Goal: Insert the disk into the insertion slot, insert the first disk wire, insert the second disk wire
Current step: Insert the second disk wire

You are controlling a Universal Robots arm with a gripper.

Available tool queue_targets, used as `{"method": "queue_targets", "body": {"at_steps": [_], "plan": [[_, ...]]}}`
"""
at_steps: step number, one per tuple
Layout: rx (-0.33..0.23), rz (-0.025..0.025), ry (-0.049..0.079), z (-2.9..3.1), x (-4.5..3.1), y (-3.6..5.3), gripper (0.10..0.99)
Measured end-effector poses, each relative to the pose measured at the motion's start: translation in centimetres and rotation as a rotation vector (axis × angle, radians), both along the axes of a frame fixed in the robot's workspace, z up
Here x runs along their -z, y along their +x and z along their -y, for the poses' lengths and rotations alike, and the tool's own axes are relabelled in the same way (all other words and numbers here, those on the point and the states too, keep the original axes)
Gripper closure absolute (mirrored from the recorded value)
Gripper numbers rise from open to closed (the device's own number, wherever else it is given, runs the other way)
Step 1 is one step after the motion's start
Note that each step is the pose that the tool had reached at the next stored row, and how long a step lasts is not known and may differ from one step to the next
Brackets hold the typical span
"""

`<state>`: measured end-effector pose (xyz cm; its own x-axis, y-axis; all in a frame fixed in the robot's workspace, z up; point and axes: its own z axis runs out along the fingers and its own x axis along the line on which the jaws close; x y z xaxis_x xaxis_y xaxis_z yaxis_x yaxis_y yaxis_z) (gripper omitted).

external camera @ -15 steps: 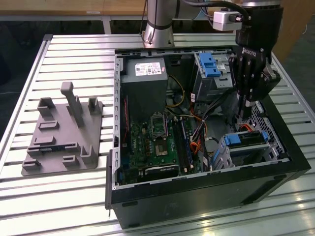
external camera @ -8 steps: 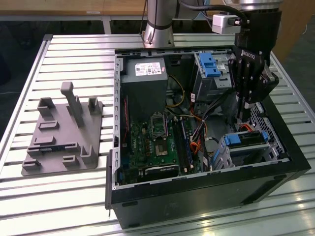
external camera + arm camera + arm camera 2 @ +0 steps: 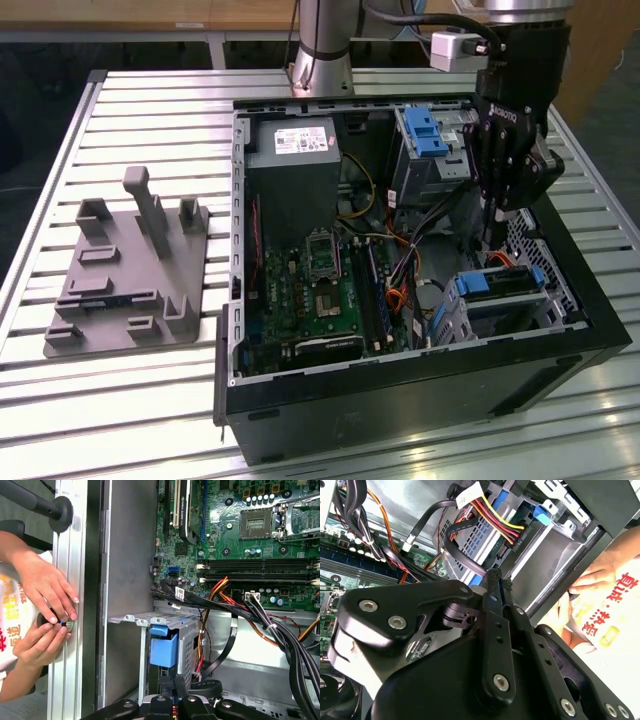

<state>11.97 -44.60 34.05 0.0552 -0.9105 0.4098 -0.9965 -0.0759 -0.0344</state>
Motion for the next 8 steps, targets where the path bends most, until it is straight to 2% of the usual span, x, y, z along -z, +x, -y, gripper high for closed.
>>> {"method": "queue_targets", "body": {"at_steps": [5, 6, 8], "plan": [[0.000, -0.0002, 0.000, 0.00, 0.05, 0.04, 0.941], [0.000, -0.0025, 0.000, 0.01, 0.06, 0.18, 0.941], [0.000, -0.0144, -0.001, 0.00, 0.04, 0.62, 0.941]]}}
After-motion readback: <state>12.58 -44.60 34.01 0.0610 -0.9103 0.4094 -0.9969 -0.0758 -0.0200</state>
